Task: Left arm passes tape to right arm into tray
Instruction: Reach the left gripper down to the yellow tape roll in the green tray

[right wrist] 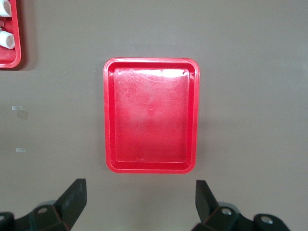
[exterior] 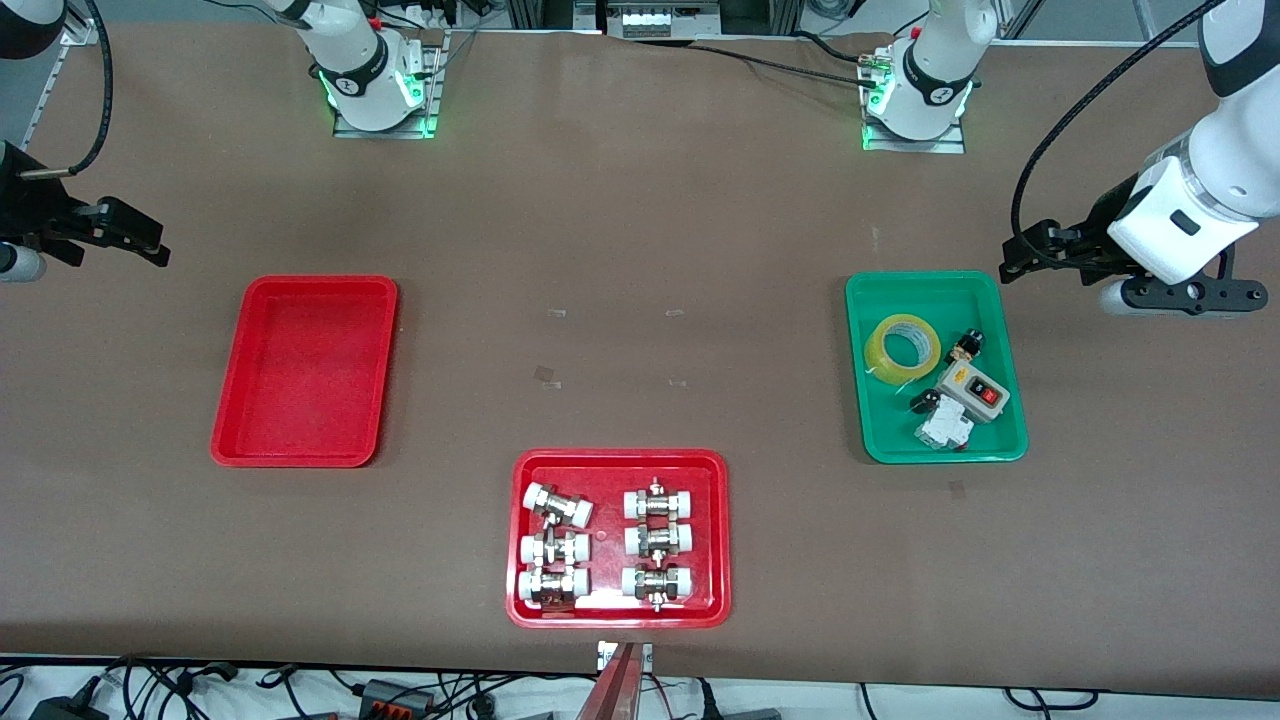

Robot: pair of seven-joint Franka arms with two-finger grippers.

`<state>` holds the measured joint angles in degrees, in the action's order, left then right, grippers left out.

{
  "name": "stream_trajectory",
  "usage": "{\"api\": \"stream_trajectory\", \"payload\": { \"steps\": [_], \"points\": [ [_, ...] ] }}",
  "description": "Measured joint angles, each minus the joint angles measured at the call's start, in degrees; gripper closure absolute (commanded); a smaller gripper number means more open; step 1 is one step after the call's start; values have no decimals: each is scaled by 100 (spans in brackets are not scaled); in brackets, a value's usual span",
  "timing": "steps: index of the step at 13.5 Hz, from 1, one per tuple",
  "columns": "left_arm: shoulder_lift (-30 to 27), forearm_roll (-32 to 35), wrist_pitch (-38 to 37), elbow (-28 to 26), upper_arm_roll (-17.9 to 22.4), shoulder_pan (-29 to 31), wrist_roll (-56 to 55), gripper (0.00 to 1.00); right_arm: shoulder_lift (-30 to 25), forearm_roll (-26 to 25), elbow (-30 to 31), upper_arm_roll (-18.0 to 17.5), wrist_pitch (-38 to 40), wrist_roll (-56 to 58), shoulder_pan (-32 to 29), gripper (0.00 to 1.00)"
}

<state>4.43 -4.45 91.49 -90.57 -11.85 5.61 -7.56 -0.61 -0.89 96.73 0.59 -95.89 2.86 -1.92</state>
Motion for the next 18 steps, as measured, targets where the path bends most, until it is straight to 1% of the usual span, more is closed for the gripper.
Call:
{"api": "stream_trajectory", "payload": {
  "steps": [4, 7, 10, 13, 15, 18],
  "points": [
    [23, 0, 2, -3, 14, 5, -4, 0, -1, 0, -4, -3, 0, 0, 2, 0],
    [239, 0, 152, -7, 48, 20, -5, 0, -1, 0, -5, -4, 1, 0, 2, 0],
    [836, 1, 360, -39, 50, 21, -6, 0, -3, 0, -13, -4, -3, 0, 2, 0],
    [1479, 146, 1002, -163, 53, 22, -6, 0, -3, 0, -73, -6, -7, 0, 4, 0],
    [1712, 254, 1563, -539, 53, 19, -14, 0, -3, 0, -106, -16, -1, 0, 10, 0],
    [1708, 271, 2397, -1471, 53, 18, -136, 0, -3, 0, -113, -25, 2, 0, 13, 0]
  ]
}}
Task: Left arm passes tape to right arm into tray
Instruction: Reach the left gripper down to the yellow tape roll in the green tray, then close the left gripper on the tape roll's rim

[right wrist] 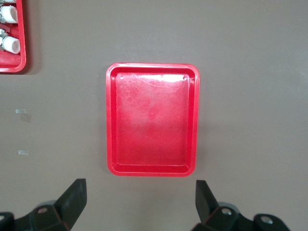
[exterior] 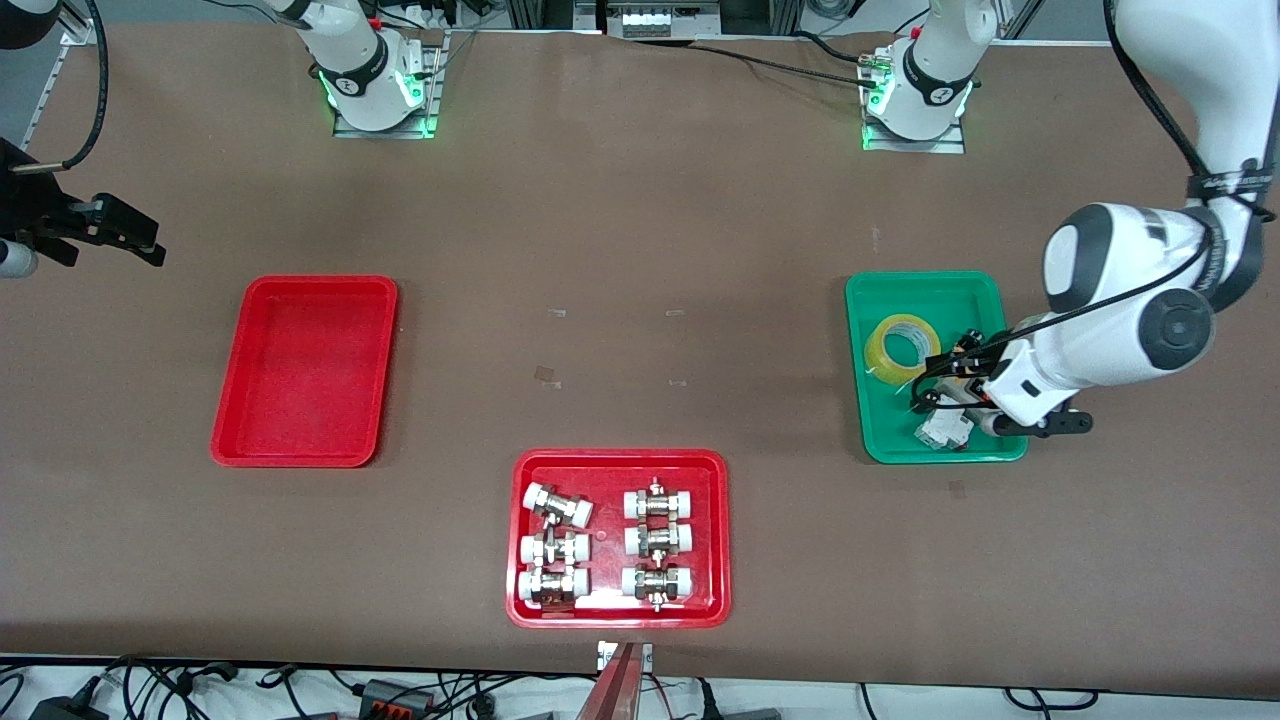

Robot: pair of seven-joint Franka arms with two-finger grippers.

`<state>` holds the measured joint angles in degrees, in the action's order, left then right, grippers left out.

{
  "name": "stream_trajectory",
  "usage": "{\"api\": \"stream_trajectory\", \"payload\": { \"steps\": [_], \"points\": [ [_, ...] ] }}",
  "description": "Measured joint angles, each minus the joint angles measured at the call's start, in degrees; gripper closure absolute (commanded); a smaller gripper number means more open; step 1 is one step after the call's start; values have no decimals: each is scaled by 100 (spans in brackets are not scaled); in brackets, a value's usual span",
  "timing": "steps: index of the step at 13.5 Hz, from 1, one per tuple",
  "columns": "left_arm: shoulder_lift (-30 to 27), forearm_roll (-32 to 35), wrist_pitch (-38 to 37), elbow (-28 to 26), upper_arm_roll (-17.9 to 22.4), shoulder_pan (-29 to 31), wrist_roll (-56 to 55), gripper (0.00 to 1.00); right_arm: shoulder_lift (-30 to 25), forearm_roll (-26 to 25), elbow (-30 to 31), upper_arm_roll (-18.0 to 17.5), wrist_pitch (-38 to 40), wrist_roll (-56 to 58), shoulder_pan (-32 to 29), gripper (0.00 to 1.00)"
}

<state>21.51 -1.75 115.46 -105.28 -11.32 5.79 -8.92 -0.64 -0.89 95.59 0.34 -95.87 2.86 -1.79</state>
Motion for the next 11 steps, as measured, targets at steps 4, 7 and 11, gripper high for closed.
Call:
{"api": "stream_trajectory", "payload": {
  "steps": [4, 7, 11],
  "points": [
    [-100, 1, 1069, -1300, 1, 5, -189, 0, 2, 0, 0, 0, 10, 0, 0, 0],
    [-101, 1, 1159, -1534, 6, 8, -337, 0, 2, 0, 0, 0, 12, 0, 0, 0],
    [-99, 51, 1242, -1624, 28, 141, -371, 0, 2, 0, 0, 0, 13, 0, 0, 0]
  ]
}}
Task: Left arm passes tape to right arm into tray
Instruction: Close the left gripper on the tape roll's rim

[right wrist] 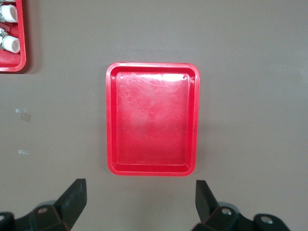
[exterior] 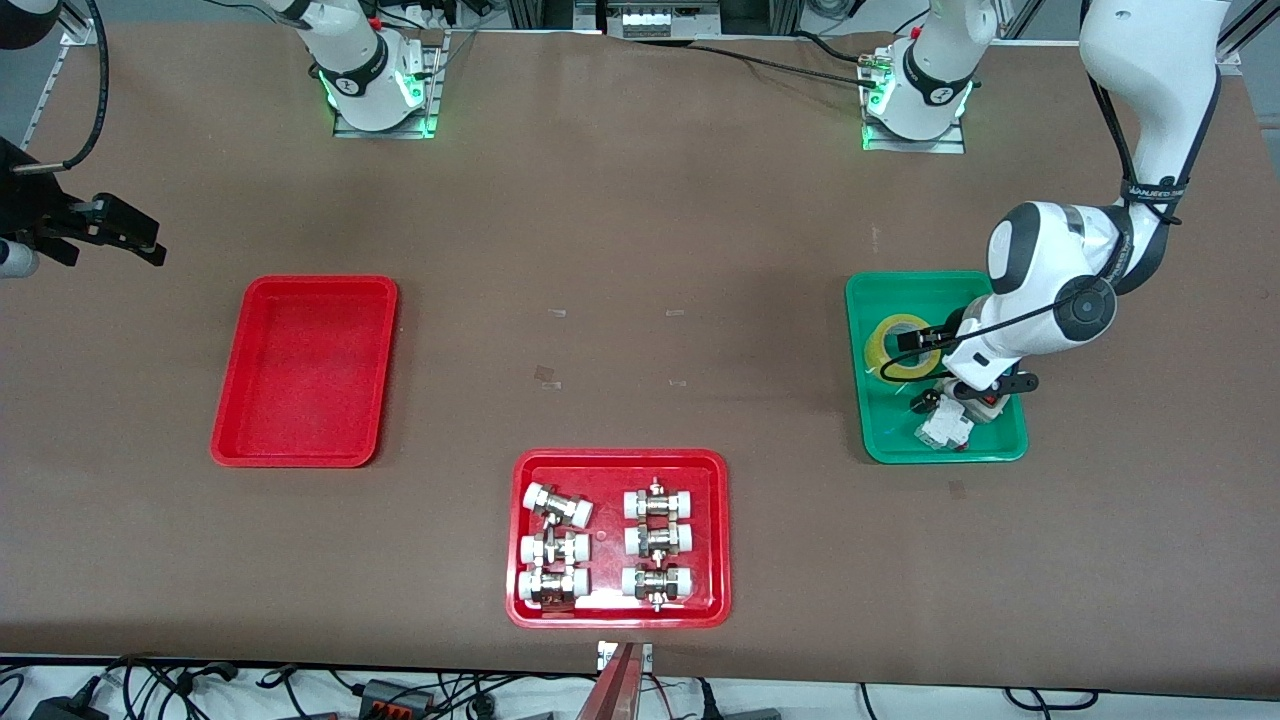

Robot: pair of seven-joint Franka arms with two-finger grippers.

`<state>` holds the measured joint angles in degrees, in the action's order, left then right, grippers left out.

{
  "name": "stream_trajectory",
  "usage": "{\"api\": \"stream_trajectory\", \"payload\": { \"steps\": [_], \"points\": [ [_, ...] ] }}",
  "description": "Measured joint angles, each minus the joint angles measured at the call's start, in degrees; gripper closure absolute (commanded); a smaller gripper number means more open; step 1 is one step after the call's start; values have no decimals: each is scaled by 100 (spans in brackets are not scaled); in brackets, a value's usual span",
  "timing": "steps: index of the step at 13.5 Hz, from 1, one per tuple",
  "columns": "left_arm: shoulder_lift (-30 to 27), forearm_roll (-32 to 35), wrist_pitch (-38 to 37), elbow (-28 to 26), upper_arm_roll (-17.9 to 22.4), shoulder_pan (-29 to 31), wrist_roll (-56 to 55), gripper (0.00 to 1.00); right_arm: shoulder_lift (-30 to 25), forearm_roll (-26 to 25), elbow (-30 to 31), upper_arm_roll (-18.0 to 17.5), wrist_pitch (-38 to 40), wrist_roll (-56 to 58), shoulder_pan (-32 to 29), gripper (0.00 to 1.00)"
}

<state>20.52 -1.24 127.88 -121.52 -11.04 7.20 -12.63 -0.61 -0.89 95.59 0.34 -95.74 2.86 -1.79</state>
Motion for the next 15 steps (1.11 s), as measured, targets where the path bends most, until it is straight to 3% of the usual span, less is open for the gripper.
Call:
{"api": "stream_trajectory", "payload": {
  "steps": [3, 6, 12, 15],
  "points": [
    [4, 9, 330, -198, 7, 31, -57, 0, 0, 0, 0, 0, 0, 0, 0, 0],
    [9, 10, 517, -353, 7, 30, -166, 9, 0, 0, 0, 0, 0, 0, 0, 0],
    [9, 11, 545, -397, 7, 29, -383, 56, 0, 0, 0, 0, 0, 0, 0, 0],
    [9, 15, 547, -398, 7, 29, -421, 88, 0, 0, 0, 0, 0, 0, 0, 0]
  ]
}}
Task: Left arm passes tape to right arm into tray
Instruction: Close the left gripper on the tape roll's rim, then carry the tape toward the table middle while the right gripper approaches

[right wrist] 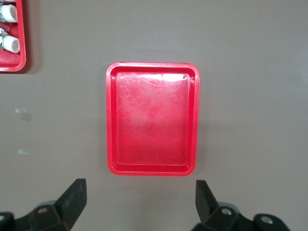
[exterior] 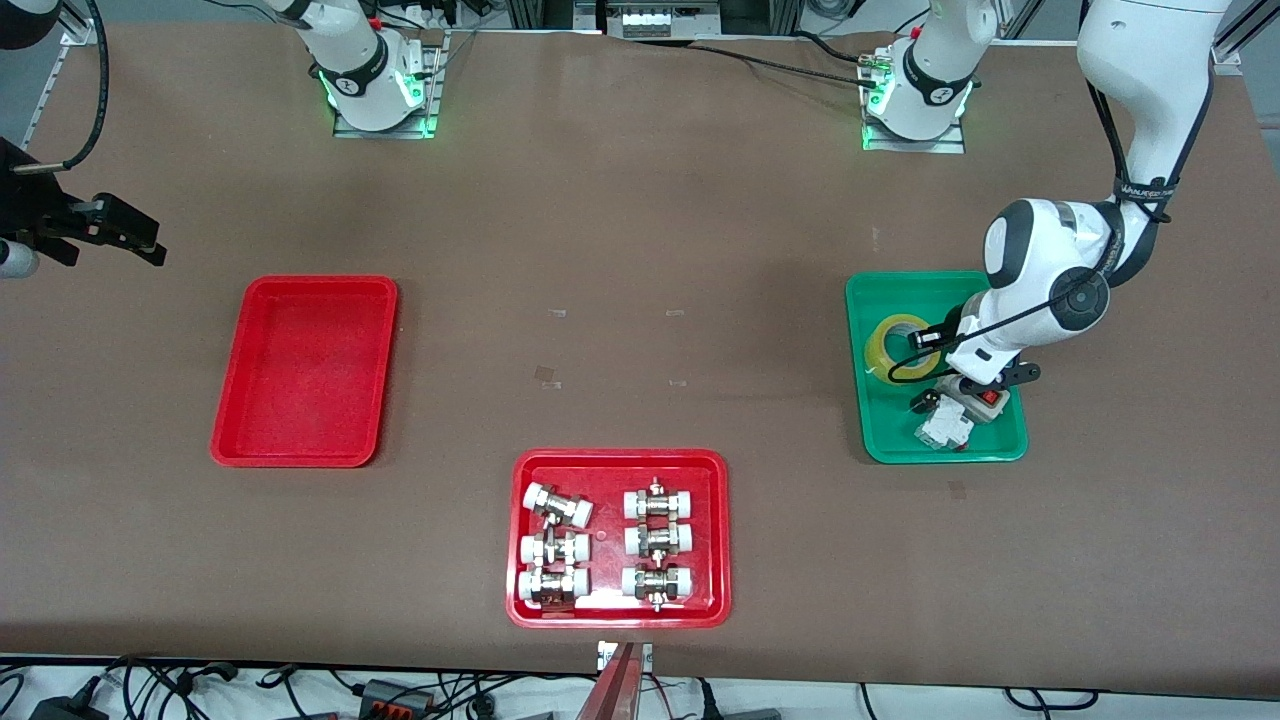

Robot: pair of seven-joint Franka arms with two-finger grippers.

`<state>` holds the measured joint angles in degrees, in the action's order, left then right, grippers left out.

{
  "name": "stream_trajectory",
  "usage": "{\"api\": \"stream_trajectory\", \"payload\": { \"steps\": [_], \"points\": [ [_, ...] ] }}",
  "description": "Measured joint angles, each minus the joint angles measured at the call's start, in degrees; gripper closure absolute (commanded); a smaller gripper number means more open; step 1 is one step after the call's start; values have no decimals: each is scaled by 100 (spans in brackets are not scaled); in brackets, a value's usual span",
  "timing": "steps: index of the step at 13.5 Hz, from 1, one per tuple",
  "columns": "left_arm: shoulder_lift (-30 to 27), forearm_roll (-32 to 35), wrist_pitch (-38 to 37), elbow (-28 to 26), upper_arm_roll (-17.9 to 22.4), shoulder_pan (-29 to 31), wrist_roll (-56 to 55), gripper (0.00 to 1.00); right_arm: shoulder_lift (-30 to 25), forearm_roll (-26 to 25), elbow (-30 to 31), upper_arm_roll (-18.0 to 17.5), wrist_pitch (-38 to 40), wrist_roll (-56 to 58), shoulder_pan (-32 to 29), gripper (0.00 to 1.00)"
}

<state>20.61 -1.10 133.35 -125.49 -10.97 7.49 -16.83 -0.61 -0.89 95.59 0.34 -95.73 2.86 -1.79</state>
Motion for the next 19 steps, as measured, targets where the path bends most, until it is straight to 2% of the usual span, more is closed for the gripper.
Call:
{"api": "stream_trajectory", "payload": {
  "steps": [2, 7, 11, 14, 17, 19],
  "points": [
    [-3, 23, 0, 2, 5, 4, -6, 99, 0, 0, 0, 0, 0, 0, -2, 0],
    [-81, 24, -90, 38, -8, -1, -15, 99, 1, 0, 0, 1, -2, 0, -6, 0],
    [-453, 25, -894, 374, -40, -1, -15, 99, 35, 0, 0, 29, -8, -2, -14, 0],
    [-687, 25, -1935, 1002, -120, -42, -29, 100, 82, 0, 0, 49, -18, -2, -17, 0],
    [-763, 23, -3162, 2076, -339, -93, -208, 100, 86, 0, 0, 47, -13, -2, -15, 0],
    [-777, 22, -3686, 2773, -545, -107, -368, 100, 104, 0, 1, 45, 8, 2, -11, 0]
  ]
}}
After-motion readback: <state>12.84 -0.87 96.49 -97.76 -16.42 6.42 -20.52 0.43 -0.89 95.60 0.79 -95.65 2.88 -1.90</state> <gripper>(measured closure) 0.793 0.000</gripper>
